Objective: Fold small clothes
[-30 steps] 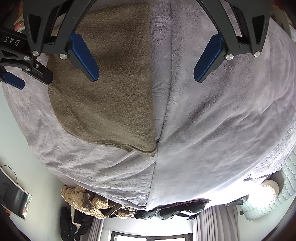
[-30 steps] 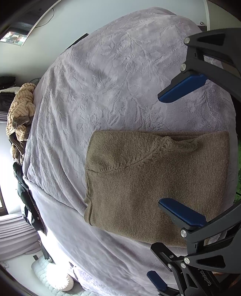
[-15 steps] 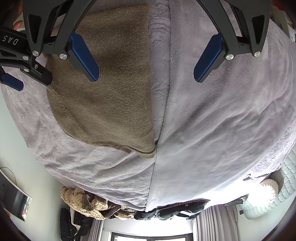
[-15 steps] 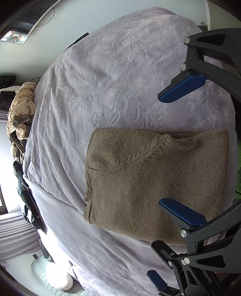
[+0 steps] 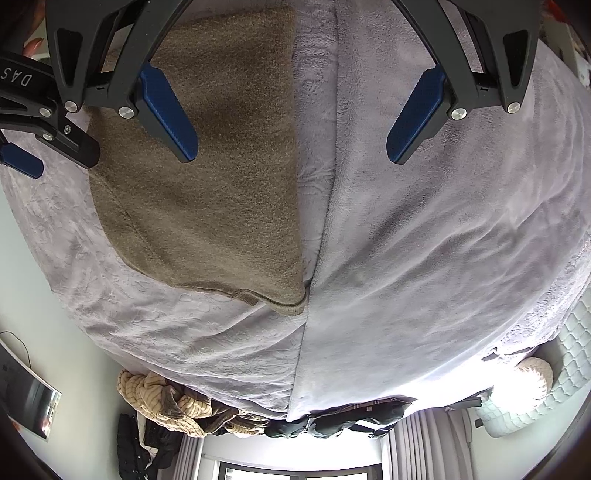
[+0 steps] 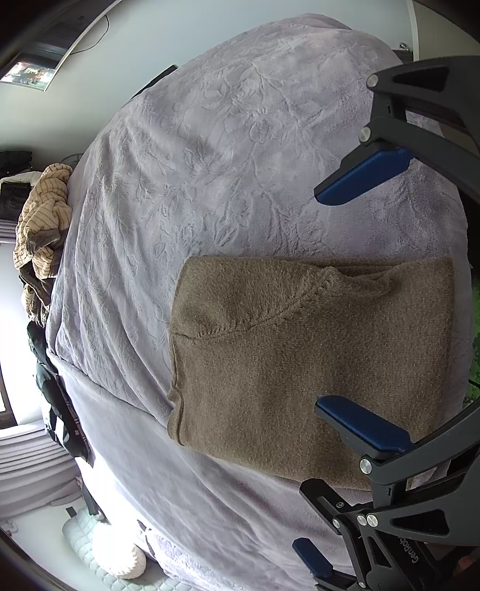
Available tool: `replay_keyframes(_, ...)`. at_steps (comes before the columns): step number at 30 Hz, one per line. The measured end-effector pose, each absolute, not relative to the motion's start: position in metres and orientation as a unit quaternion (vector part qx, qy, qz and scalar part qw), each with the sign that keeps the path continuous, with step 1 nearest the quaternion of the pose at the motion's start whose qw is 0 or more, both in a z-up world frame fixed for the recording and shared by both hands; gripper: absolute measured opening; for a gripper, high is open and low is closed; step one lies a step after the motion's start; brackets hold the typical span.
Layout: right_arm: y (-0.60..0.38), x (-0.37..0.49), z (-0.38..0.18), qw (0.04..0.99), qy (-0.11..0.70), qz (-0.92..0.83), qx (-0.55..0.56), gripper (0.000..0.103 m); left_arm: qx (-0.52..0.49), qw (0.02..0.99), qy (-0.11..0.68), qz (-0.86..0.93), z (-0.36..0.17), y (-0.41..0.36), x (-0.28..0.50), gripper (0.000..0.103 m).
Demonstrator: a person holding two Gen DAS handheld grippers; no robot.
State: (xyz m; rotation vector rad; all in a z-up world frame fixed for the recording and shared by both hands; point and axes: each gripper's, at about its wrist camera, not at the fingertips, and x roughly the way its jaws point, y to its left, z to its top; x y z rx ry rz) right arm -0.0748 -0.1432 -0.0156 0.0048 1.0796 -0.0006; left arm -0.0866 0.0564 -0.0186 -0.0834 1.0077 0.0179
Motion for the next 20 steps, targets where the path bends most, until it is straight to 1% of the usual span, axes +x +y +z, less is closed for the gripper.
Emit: replay_keyframes(20,-0.1425,-0.0771,-0.0205,0.856,0.517,-0.004,0.005,0.103,-0.053,0.878,0.475,-0.001,-0.0173,0.0568,-0.0885,0.103)
